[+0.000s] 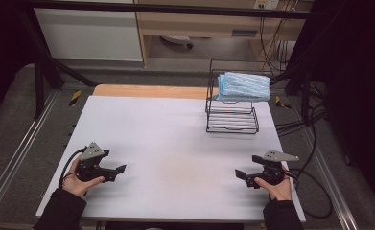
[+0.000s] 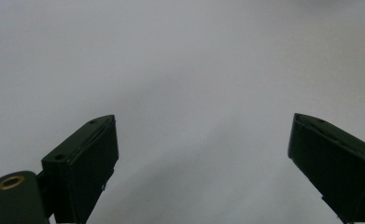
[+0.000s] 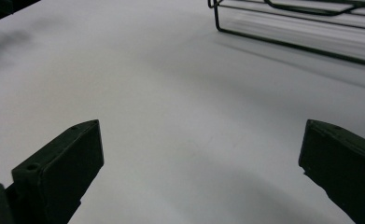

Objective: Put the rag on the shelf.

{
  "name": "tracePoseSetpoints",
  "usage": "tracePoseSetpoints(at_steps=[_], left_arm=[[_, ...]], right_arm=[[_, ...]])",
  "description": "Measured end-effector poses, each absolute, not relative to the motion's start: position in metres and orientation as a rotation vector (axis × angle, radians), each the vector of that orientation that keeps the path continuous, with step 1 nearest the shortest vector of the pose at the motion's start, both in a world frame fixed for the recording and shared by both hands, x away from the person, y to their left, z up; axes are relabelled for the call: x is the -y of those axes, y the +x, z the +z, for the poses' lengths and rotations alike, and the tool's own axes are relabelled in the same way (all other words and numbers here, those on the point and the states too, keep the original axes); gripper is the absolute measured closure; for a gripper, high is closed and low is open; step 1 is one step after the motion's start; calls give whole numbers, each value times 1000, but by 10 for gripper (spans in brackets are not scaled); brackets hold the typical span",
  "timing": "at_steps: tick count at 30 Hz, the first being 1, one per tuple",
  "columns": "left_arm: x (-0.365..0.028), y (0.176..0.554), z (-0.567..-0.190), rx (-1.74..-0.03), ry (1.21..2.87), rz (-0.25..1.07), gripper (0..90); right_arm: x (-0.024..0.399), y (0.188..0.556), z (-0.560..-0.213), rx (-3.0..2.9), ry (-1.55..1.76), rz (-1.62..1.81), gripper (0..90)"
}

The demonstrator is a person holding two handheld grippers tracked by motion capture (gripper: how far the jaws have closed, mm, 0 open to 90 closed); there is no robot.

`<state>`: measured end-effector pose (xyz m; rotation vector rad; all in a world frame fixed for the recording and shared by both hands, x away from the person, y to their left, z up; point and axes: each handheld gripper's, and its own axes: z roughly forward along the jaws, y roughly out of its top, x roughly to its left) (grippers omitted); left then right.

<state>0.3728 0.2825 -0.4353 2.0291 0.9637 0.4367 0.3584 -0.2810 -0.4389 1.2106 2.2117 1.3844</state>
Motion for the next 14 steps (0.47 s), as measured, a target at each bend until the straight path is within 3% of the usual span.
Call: tracePoseSetpoints(at_steps=[14], left_arm=[[-287,368,-447,-985,2037,435,87]], right_arm=[[281,355,-446,-2242,1209,1352,6]])
